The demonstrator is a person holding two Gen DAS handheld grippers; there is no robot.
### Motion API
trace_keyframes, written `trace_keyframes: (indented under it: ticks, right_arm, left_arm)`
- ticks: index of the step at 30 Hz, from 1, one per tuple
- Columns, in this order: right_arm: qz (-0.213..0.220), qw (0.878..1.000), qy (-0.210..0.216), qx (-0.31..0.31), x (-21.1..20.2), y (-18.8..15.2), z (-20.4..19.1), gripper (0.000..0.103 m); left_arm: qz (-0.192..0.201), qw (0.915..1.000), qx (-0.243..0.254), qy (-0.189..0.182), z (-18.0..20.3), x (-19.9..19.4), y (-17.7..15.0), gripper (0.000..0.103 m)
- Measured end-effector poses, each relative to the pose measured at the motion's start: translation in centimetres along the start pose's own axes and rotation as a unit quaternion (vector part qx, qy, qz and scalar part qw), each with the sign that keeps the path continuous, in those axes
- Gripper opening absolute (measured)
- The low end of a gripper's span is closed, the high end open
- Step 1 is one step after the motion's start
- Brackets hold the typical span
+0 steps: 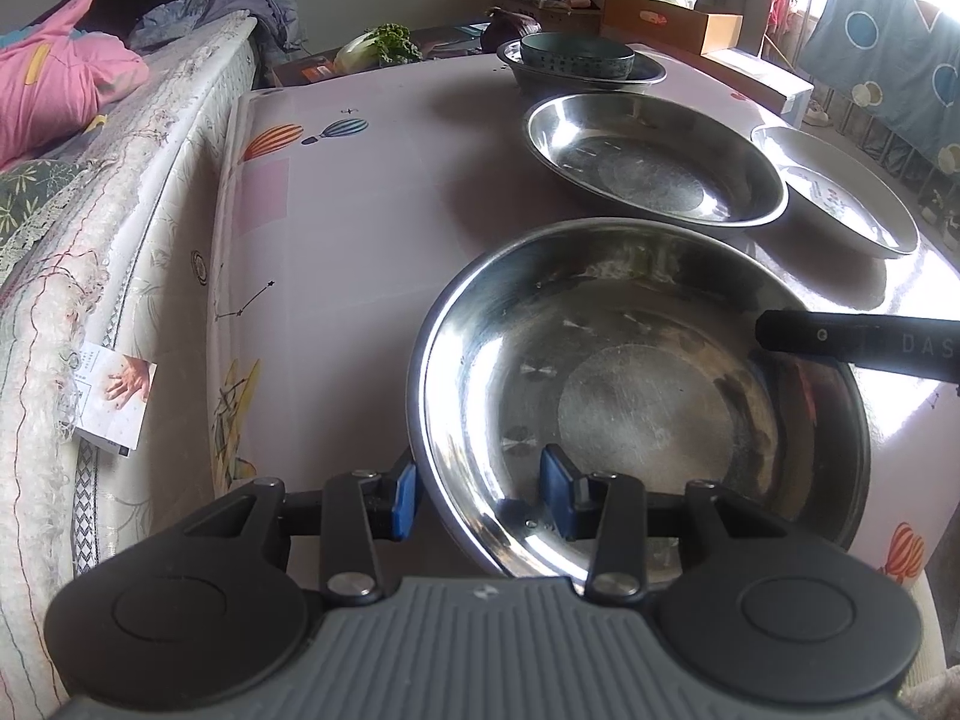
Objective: Organize plates and bowls
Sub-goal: 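Lift and carry the large steel bowl with both tools toward the other steel bowl, then lower the large steel bowl with both tools onto the other steel bowl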
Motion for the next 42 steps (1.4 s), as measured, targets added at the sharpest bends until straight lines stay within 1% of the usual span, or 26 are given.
trace_keyframes:
  ticks: [16,42]
  right_arm:
    - [0.006,1.000,-0.003,-0.010,-0.3,0.0,-0.2,0.020]
    - [0.014,1.000,-0.001,-0.013,-1.1,0.4,-0.3,0.020]
  left_arm:
    - [0.010,0.9998,0.012,0.010,0.2,-0.4,0.2,0.042]
    - [0.019,0.9996,0.016,0.010,0.2,-1.1,0.4,0.042]
Point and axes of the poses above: each gripper's, at about its wrist camera, not at the fingertips, and x roughly the way its jaws point, z to its right, y to its top, the point moved 9 cm from there along x, roughly the way its jaws point, and after that the axes turned 2 degrees about z, right-handed, at the moved point
